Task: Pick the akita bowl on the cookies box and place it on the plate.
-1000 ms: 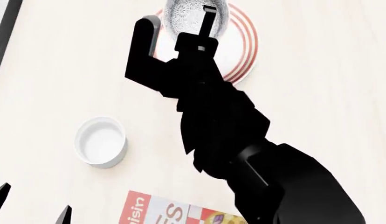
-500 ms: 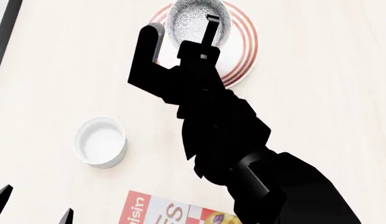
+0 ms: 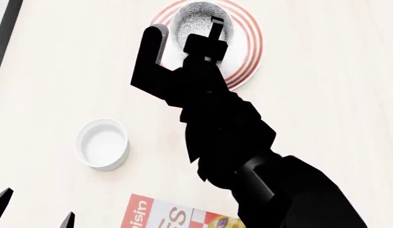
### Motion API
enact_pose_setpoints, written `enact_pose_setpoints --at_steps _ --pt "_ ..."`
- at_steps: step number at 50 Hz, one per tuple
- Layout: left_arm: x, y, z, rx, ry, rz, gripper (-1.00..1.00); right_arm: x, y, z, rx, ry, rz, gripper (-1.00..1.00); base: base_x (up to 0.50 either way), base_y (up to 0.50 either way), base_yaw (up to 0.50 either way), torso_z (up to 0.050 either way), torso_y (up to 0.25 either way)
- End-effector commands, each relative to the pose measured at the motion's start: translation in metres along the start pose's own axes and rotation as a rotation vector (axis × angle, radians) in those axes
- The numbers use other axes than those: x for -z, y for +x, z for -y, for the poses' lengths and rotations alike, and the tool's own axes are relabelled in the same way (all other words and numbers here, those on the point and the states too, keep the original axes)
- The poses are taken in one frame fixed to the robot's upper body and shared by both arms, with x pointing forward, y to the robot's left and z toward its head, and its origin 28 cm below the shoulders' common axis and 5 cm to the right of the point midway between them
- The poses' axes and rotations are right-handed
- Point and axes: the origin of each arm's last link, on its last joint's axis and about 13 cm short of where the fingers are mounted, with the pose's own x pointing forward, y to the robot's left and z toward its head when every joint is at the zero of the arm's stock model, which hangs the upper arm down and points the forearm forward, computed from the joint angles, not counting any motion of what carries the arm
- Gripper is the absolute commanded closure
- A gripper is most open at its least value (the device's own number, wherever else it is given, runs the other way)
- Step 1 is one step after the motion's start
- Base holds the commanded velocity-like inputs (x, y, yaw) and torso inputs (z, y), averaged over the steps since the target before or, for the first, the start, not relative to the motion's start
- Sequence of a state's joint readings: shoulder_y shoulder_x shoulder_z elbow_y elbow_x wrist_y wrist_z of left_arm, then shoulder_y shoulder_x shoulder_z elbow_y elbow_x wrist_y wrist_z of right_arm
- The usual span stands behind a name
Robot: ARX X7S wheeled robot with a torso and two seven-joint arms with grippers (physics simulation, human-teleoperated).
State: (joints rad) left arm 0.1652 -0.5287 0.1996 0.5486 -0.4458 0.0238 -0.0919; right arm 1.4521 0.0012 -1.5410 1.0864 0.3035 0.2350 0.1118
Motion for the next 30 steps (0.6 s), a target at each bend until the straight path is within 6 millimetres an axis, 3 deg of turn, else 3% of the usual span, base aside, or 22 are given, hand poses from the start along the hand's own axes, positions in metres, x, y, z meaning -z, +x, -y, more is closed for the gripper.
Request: enact_pose_setpoints --at_steps 1,18,30 --pt "0.0 0.0 0.0 -0.001 0.002 0.001 -1.0 -0.001 0.0 0.001 -0.004 -0.007 0.0 -1.0 0.0 0.0 0.0 0.0 0.0" --pt "-0.002 0.0 0.002 0.003 0.004 0.0 -1.0 -0.005 0.0 0.011 -0.007 -0.011 0.009 -1.0 0.0 0.0 0.0 0.0 0.0" --pt "-0.006 0.001 0.001 -0.021 0.007 0.006 -1.0 -0.013 -0.043 0.031 -0.033 -0.047 0.061 -1.0 0.0 0.0 0.0 0.0 0.0"
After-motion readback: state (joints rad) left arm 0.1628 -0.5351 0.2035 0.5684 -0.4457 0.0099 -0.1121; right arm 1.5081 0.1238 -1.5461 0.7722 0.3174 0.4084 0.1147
